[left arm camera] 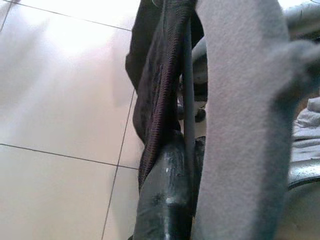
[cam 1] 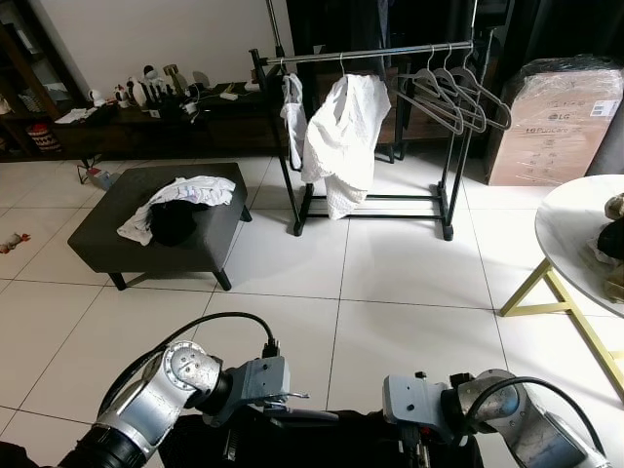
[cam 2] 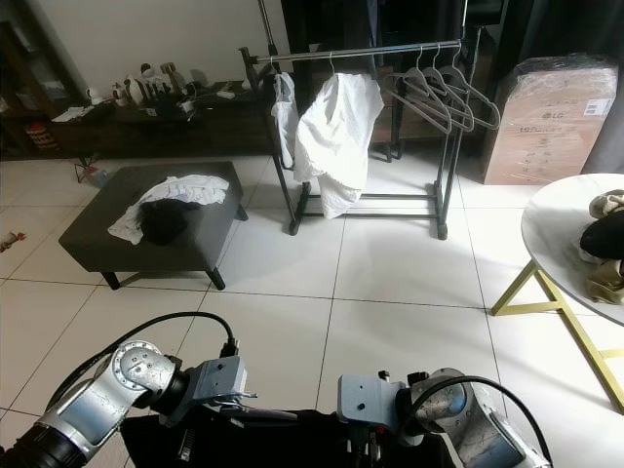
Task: Hang hanger
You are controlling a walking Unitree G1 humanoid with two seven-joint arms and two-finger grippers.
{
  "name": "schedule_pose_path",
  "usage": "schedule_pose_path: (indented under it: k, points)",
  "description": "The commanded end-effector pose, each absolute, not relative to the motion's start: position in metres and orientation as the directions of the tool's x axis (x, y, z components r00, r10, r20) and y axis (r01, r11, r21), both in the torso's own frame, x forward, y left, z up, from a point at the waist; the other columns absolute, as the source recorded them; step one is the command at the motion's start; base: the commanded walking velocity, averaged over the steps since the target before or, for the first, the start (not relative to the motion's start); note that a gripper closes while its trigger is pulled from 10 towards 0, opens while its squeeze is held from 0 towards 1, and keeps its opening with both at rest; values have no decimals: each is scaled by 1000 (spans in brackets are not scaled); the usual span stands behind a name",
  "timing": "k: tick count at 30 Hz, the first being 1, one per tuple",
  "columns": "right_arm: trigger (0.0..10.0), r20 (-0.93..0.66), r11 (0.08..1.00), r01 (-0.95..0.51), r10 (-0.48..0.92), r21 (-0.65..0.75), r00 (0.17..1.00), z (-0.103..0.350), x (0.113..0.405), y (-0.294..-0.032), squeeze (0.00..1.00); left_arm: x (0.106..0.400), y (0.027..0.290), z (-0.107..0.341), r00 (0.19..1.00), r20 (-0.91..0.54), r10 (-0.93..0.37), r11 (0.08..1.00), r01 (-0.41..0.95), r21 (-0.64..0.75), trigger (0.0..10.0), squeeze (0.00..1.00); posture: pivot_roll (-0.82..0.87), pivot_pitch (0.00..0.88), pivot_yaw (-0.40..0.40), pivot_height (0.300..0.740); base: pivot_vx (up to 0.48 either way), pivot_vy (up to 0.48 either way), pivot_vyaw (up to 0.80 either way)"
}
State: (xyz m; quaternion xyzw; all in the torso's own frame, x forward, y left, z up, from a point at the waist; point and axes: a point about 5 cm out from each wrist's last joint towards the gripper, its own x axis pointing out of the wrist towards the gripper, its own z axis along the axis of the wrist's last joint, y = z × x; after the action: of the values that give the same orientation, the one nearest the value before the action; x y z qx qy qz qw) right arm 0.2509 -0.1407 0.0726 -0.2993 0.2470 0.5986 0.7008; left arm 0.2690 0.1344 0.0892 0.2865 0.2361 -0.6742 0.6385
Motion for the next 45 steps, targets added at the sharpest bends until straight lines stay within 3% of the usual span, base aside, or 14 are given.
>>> schedule_pose_path:
  k: [1, 14, 15, 16, 17, 18, 19, 30, 35, 41, 43, 45]
  points:
    - [0, -677, 93, -987, 719, -133, 159, 77, 252, -134, 0, 273, 139, 91, 11, -701, -713, -55, 996, 72, 0, 0, -120, 98, 129, 740, 0, 0, 0]
    - [0, -683, 125, -979, 702, -158, 200, 75, 256, -137, 0, 281, 135, 90, 109, -684, -721, -17, 984, 175, 0, 0, -120, 99, 126, 740, 0, 0, 0]
    - [3216, -681, 152, -972, 694, -180, 235, 75, 259, -138, 0, 282, 133, 90, 126, -673, -729, -2, 982, 186, 0, 0, -120, 96, 125, 740, 0, 0, 0]
    - [7686, -678, 165, -969, 692, -186, 248, 75, 260, -138, 0, 282, 133, 90, 130, -669, -732, 2, 982, 189, 0, 0, -121, 95, 126, 740, 0, 0, 0]
    - [10000, -671, 184, -965, 693, -189, 263, 75, 262, -139, 0, 282, 132, 91, 139, -661, -737, 12, 981, 192, 0, 0, -121, 95, 126, 740, 0, 0, 0]
    - [10000, -661, 211, -959, 695, -191, 284, 75, 264, -139, 898, 283, 131, 91, 147, -653, -743, 24, 981, 194, 0, 0, -121, 93, 125, 740, 0, 0, 0]
    - [10000, -651, 226, -956, 700, -188, 293, 76, 264, -139, 1000, 283, 131, 91, 150, -648, -747, 31, 981, 192, 0, 0, -120, 91, 125, 740, 0, 0, 0]
    - [10000, -578, 392, -895, 688, -214, 440, 81, 270, -151, 1000, 278, 135, 84, 153, -653, -741, 54, 984, 169, 0, 0, -129, 81, 126, 740, 0, 0, 0]
    - [10000, -581, 395, -894, 685, -211, 440, 81, 269, -153, 1000, 278, 135, 83, 155, -656, -739, 57, 984, 168, 0, 0, -129, 77, 126, 740, 0, 0, 0]
    - [10000, -614, 398, -894, 658, -207, 435, 79, 266, -161, 1000, 286, 141, 81, 268, -661, -701, 162, 962, 217, 0, 0, -128, 73, 124, 740, 0, 0, 0]
    - [10000, -612, 420, -884, 649, -208, 452, 79, 266, -163, 1000, 290, 140, 82, 322, -630, -707, 236, 947, 219, 0, 0, -126, 76, 124, 740, 0, 0, 0]
    - [10000, -612, 420, -884, 649, -208, 452, 79, 266, -163, 1000, 290, 140, 82, 322, -630, -707, 236, 947, 219, 0, 0, -126, 76, 124, 740, 0, 0, 0]
